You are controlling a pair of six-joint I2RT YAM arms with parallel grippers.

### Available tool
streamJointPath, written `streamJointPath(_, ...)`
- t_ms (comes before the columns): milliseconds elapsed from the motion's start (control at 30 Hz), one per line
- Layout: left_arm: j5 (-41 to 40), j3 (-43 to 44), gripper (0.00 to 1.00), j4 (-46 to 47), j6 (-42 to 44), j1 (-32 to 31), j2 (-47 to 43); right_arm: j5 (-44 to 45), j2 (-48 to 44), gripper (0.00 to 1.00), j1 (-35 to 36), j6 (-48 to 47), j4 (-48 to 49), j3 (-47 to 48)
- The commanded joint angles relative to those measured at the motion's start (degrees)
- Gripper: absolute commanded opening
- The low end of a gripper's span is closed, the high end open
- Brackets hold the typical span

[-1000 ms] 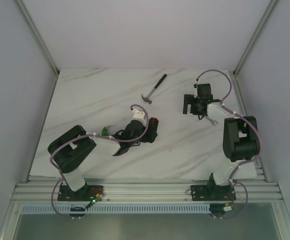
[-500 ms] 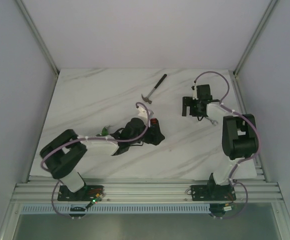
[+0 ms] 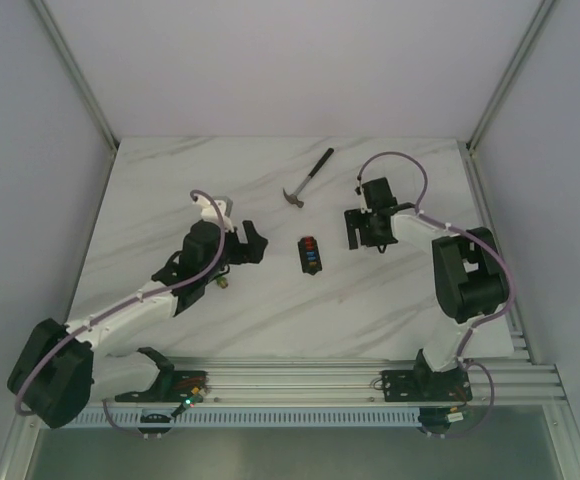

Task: Snap on the fuse box
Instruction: Pick up the fuse box cover from the center of the board, then close the fuse box cover on the fuse box base.

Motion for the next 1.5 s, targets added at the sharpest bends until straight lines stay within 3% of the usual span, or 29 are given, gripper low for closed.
streamJointPath(0, -6.86, -2.95, 0.96, -4.02, 3.86, 1.65, -3.00, 6.36, -0.32, 0.81, 0.69, 1.01, -1.66, -0.85)
streamJointPath(300, -11.70, -7.19, 0.97, 0.34, 8.46, 2.96, -1.25, 9.62, 2.47, 0.78, 1.36, 2.60, -1.48, 1.68)
streamJointPath(533, -14.58, -9.75, 0.97, 3.75, 9.51, 3.40, -1.07, 10.17, 1.52, 0.47, 2.89, 3.31, -2.18, 2.83)
streamJointPath(600, -14.93, -10.27, 0.98, 3.94, 9.49, 3.58, -1.56, 10.49, 0.39, 0.44, 4.17, 3.90, -3.61, 3.47)
streamJointPath(1067, -19.27, -11.56, 0.99, 2.41, 8.51, 3.77, -4.10, 13.99, -3.22, 0.44, 21.55, 15.22, -13.10, 12.24)
streamJointPath(1467, -18.42, -11.39, 0.99, 2.15, 8.26, 3.78, -4.16, 14.09, 2.66, 0.46, 26.02, 18.59, -14.66, 16.41)
